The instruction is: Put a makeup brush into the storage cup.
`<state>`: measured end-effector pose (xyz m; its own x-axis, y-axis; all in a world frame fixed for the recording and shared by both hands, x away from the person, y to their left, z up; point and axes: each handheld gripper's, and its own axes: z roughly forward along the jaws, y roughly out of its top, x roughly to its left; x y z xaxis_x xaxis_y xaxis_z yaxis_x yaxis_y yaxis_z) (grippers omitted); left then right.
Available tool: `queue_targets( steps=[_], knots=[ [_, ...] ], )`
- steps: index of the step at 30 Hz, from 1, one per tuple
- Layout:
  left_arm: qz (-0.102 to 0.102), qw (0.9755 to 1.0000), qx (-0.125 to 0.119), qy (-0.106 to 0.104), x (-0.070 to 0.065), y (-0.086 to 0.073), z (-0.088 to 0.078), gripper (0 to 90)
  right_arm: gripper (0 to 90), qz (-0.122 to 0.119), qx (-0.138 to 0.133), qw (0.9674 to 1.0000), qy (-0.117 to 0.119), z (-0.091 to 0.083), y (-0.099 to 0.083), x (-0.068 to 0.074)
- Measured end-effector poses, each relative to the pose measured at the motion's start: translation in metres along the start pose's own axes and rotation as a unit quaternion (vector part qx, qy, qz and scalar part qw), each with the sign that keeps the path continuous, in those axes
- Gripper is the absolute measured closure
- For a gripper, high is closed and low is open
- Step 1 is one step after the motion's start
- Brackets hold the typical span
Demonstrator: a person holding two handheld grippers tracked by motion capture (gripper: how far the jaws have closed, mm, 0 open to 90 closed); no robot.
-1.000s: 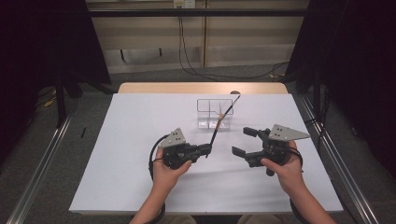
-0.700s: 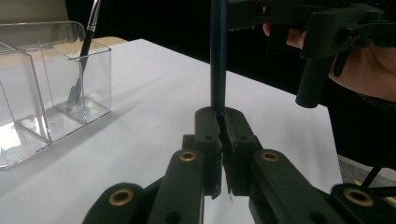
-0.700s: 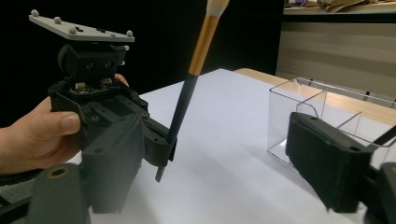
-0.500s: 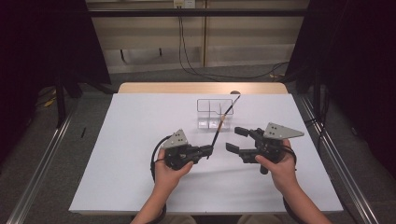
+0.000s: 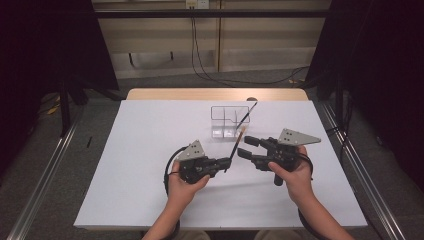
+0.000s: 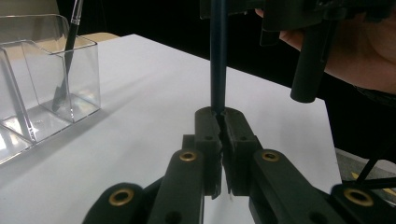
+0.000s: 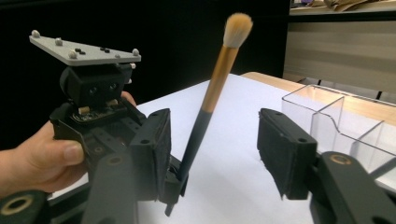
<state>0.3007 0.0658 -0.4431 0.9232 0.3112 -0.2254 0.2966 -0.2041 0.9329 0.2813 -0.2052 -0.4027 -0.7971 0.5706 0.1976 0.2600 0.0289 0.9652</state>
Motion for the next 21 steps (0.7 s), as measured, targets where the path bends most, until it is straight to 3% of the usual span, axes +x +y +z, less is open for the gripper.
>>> queue_targets(
  steps=[21],
  knots=[
    [0.001, 1.0000, -0.006, -0.005, -0.003, 0.001, 0.000, 85.8, 64.9, 0.050, -0.003, 0.9982, 0.033, 0.012, 0.002, 0.002]
  ],
)
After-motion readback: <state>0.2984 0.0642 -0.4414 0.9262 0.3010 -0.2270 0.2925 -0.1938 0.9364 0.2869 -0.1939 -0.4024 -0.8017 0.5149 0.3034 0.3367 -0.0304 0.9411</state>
